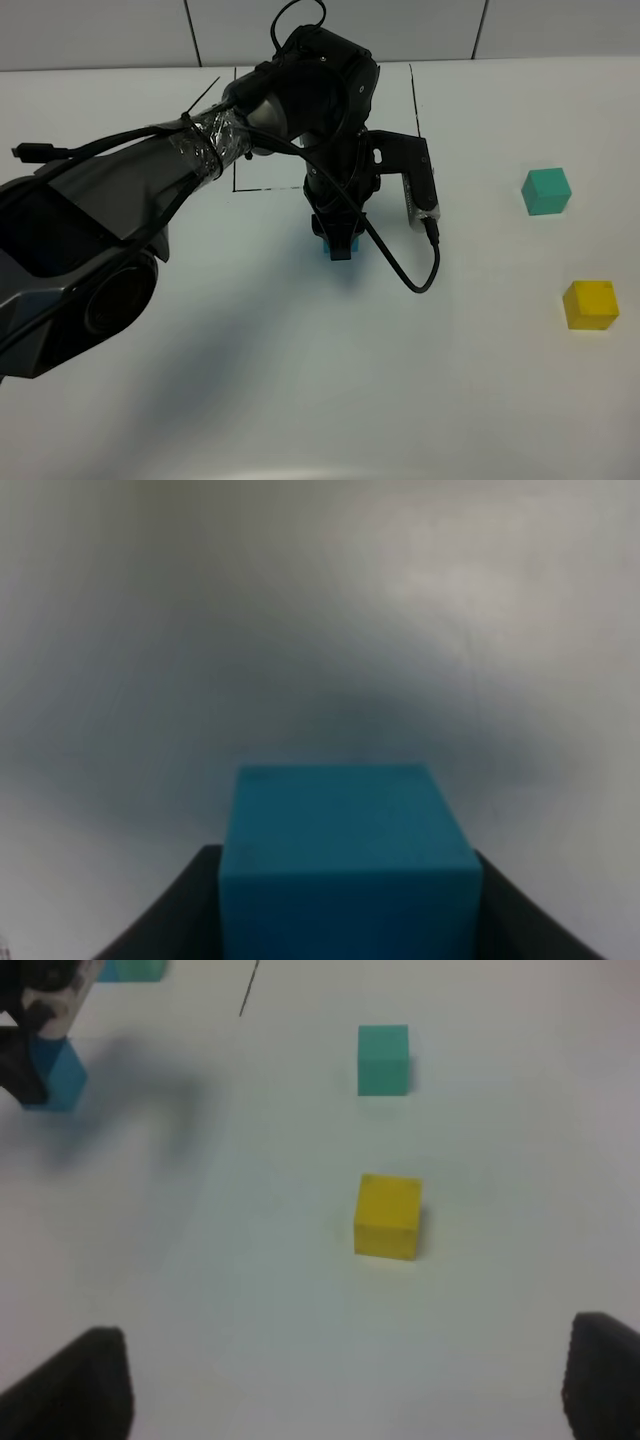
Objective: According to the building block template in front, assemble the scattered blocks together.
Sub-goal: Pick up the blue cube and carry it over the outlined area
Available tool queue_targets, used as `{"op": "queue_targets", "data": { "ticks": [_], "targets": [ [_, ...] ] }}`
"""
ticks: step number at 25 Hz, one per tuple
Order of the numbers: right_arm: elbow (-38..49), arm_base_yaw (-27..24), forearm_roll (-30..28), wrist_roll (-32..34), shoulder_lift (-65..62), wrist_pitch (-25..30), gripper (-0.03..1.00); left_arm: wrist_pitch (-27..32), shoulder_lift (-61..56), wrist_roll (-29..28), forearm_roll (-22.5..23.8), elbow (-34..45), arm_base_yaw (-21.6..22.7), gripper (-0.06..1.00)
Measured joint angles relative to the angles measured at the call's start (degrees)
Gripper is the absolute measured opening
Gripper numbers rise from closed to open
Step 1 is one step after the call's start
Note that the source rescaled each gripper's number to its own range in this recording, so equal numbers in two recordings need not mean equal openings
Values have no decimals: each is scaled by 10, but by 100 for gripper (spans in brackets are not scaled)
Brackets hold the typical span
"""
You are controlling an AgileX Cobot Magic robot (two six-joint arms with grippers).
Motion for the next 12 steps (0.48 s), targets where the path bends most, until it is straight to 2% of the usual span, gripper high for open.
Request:
{"op": "queue_targets", "data": {
  "ticks": [4,12],
  "targets": [
    [0,0,0,0,0,0,75,-24,1,4,-1,0,-1,0],
    [0,0,0,0,0,0,75,-30,22,6,-1,-1,-1,0]
  ]
}}
